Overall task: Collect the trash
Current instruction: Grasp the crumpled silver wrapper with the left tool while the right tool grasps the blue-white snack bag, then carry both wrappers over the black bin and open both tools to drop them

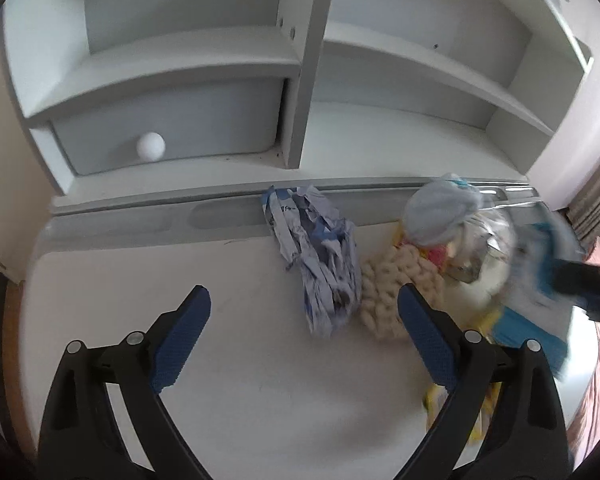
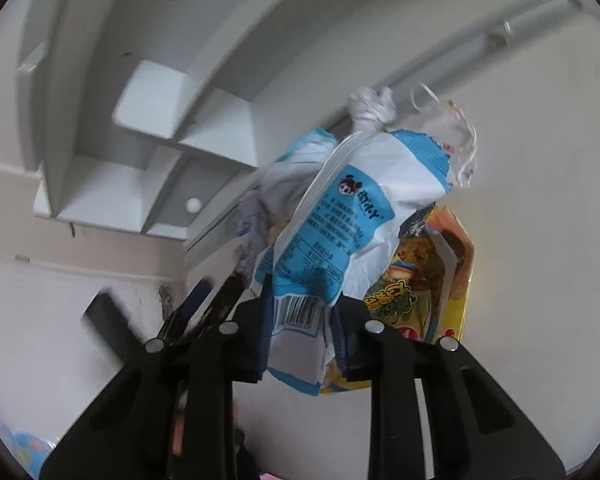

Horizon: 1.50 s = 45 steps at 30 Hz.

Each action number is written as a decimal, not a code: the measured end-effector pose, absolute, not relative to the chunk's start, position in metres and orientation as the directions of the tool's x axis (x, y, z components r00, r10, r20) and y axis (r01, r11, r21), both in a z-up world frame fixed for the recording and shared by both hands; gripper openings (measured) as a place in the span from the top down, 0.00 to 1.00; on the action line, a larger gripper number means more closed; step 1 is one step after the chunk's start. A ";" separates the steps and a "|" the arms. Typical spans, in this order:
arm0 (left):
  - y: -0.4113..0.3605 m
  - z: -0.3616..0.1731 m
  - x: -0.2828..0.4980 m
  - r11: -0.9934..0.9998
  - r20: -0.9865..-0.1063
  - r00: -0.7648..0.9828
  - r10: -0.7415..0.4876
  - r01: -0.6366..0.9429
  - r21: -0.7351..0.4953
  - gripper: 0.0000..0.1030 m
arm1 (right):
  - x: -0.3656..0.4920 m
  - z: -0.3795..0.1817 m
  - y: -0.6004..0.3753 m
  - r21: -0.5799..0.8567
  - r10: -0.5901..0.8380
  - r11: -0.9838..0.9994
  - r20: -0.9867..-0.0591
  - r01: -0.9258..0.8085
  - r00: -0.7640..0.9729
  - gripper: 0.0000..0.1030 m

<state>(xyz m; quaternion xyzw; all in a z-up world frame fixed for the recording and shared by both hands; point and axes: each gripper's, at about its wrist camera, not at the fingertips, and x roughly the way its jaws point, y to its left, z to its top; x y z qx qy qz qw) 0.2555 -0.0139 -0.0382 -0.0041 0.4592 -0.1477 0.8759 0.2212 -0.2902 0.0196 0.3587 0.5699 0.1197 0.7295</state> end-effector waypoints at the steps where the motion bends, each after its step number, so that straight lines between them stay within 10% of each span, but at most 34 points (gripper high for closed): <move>1: -0.015 -0.041 0.259 0.956 -0.806 0.528 -0.267 0.251 -0.153 0.20 | 0.220 0.024 -0.290 0.655 0.579 0.723 -0.748 0.217 0.325 0.75; 5: -0.018 -0.054 0.271 0.950 -0.829 0.478 -0.290 0.249 -0.188 0.68 | 0.206 0.039 -0.297 0.638 0.572 0.756 -0.752 0.144 0.327 0.75; 14: -0.033 0.004 0.218 0.952 -0.757 0.595 -0.271 0.282 -0.119 0.69 | 0.138 0.070 -0.361 0.497 0.420 0.866 -0.787 0.062 0.452 0.75; 25: -0.216 0.059 0.066 0.738 -0.657 0.488 -0.574 0.657 -0.157 0.69 | -0.072 0.070 -0.551 0.131 -0.167 0.868 -0.831 0.479 0.530 0.75; 34: -0.426 -0.004 -0.094 0.362 -0.693 0.125 -0.710 0.909 -0.207 0.69 | -0.241 0.002 -0.669 0.080 -0.317 0.647 -0.876 0.758 0.363 0.75; 45: -0.575 -0.168 -0.183 0.183 -0.822 -0.125 -0.555 0.946 -0.267 0.69 | -0.322 -0.114 -0.728 0.090 -0.223 0.519 -0.945 0.850 0.237 0.75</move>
